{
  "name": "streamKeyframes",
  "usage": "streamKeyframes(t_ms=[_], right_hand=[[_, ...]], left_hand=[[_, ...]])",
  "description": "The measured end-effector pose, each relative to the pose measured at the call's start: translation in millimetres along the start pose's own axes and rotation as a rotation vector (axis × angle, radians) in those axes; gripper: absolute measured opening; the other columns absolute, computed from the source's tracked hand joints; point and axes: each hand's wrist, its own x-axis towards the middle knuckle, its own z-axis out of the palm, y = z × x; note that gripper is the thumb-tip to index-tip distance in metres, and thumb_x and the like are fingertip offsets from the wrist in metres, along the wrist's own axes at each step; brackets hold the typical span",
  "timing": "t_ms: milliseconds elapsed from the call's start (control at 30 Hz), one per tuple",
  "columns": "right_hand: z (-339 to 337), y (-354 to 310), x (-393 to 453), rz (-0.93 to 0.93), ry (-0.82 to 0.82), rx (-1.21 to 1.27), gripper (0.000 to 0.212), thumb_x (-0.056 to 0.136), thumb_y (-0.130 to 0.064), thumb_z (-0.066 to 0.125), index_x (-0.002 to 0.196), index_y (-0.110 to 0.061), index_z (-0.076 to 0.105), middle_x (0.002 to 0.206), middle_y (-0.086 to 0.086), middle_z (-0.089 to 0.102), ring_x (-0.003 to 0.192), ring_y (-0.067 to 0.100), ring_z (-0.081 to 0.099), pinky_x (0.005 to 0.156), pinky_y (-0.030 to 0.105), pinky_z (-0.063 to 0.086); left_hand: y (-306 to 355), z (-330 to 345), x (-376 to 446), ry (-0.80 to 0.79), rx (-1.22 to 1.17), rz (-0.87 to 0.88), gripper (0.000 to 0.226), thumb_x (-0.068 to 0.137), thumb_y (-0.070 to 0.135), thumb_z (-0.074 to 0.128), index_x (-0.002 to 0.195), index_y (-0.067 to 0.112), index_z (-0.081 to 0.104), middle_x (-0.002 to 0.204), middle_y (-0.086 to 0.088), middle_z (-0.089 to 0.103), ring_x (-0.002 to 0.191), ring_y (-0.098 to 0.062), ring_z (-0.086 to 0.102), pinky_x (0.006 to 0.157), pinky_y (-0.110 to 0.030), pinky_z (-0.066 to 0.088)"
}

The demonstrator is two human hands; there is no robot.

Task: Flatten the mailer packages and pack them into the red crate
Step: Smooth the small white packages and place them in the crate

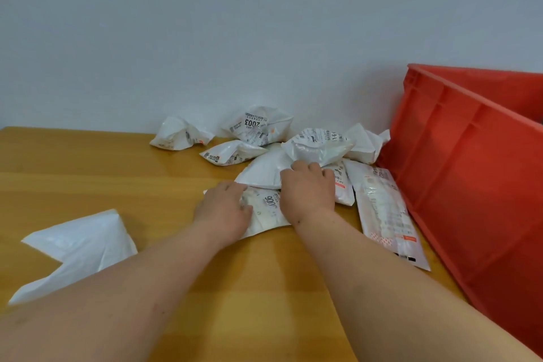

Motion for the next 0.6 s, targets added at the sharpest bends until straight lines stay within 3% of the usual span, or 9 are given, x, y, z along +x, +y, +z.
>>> streamKeyframes(t_ms=[100, 233, 333, 433, 500, 600], right_hand=[[-4.5, 0.8, -5.5, 0.022, 0.082, 0.071, 0.028, 0.091, -0.011, 0.042, 0.112, -0.021, 0.059, 0.114, 0.002, 0.056, 0.111, 0.029, 0.048, 0.096, 0.042, 0.034], [-25.9, 4.6, -20.3, 0.098, 0.192, 0.366, 0.026, 0.092, -0.011, 0.044, 0.115, -0.018, 0.053, 0.11, 0.001, 0.056, 0.105, 0.026, 0.05, 0.095, 0.042, 0.035], [-51.1, 8.8, -31.5, 0.188, 0.229, 0.81, 0.017, 0.094, -0.01, 0.04, 0.104, -0.019, 0.051, 0.091, -0.003, 0.056, 0.086, 0.022, 0.052, 0.072, 0.035, 0.043], [-75.1, 17.9, -48.9, 0.241, 0.27, 1.078, 0.014, 0.095, -0.009, 0.042, 0.098, -0.019, 0.052, 0.083, -0.006, 0.056, 0.074, 0.01, 0.052, 0.057, 0.027, 0.039], [-87.0, 23.5, -60.1, 0.296, 0.259, 1.203, 0.014, 0.092, -0.006, 0.046, 0.09, -0.019, 0.053, 0.083, -0.006, 0.057, 0.073, 0.007, 0.052, 0.059, 0.025, 0.042], [-91.8, 29.1, -75.2, 0.404, 0.098, 1.453, 0.018, 0.091, 0.001, 0.049, 0.085, -0.015, 0.054, 0.091, 0.01, 0.066, 0.08, 0.024, 0.065, 0.074, 0.037, 0.054]], left_hand=[[-2.8, -1.0, -4.5, 0.018, -0.019, 0.021, 0.052, 0.098, 0.034, 0.051, 0.147, 0.025, 0.037, 0.153, 0.001, 0.034, 0.138, -0.021, 0.035, 0.111, -0.039, 0.035], [2.0, -12.7, -20.3, 0.126, -0.141, -0.016, 0.067, 0.094, 0.033, 0.06, 0.151, 0.021, 0.028, 0.155, -0.003, 0.032, 0.14, -0.024, 0.034, 0.112, -0.042, 0.036], [8.7, -29.9, -33.0, 0.234, -0.36, -0.041, 0.075, 0.092, 0.031, 0.065, 0.153, 0.02, 0.023, 0.156, -0.002, 0.029, 0.14, -0.023, 0.034, 0.107, -0.036, 0.038], [16.8, -51.4, -53.7, 0.27, -0.618, -0.036, 0.081, 0.09, 0.037, 0.066, 0.154, 0.024, 0.018, 0.158, 0.002, 0.025, 0.143, -0.019, 0.03, 0.108, -0.035, 0.034], [21.3, -64.2, -69.7, 0.22, -0.736, -0.024, 0.083, 0.09, 0.044, 0.065, 0.155, 0.028, 0.014, 0.159, 0.005, 0.022, 0.144, -0.017, 0.027, 0.109, -0.036, 0.031], [23.6, -75.4, -94.2, 0.029, -0.837, -0.044, 0.08, 0.089, 0.048, 0.064, 0.153, 0.03, 0.02, 0.144, 0.011, 0.04, 0.128, -0.013, 0.046, 0.104, -0.033, 0.035]])
